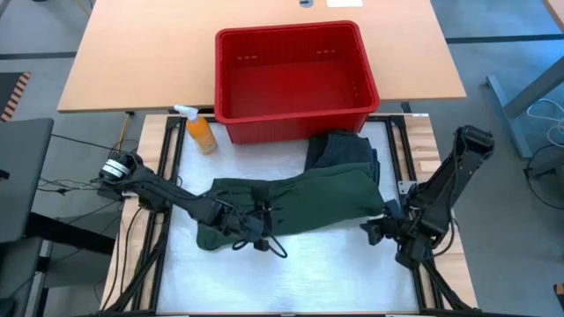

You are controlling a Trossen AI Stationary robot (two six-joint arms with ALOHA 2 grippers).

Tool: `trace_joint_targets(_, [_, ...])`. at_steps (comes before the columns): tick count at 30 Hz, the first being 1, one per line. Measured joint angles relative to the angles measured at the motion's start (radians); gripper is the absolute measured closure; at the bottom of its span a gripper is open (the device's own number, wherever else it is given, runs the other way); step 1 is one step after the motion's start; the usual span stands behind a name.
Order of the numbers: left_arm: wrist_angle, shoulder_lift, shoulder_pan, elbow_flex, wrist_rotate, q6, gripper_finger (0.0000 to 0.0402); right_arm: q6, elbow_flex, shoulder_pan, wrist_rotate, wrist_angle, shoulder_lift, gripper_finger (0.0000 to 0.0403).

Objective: Fold Laundry from Bin
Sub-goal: Fold the green button down shirt

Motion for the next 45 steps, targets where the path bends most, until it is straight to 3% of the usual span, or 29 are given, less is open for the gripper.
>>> trace_joint_targets(21, [0.002, 0.000, 0.000, 0.000, -0.001, -0.035, 0.0251, -0.014, -0.005, -0.062, 0.113, -0.136, -0.002, 0.0200])
trace_joint_targets(25, [0.020, 0.016, 0.000, 0.000, 0.020, -0.070, 0.0251, -0.048, -0.005, -0.062, 0.157, -0.122, 0.018, 0.0253])
trace_joint_targets(30, [0.055, 0.060, -0.013, -0.002, 0.021, -0.079, 0.0251, -0.121, -0.005, -0.053, 0.206, -0.091, 0.035, 0.0379])
trace_joint_targets(33, [0.073, 0.087, -0.021, -0.003, 0.018, -0.094, 0.0251, -0.175, 0.028, -0.044, 0.218, -0.096, 0.032, 0.0383])
trace_joint_targets(35, [0.137, 0.101, -0.028, -0.033, 0.015, -0.090, 0.0251, -0.258, 0.077, -0.039, 0.219, -0.123, 0.028, 0.0383])
trace_joint_targets(39, [0.442, 0.103, -0.039, -0.176, -0.025, -0.069, 0.0251, -0.505, 0.217, -0.046, 0.216, -0.189, 0.029, 0.0389])
trace_joint_targets(45, [0.743, 0.129, 0.020, -0.380, -0.088, -0.238, 0.0251, -0.966, 0.412, -0.175, 0.208, -0.189, 0.031, 0.0390])
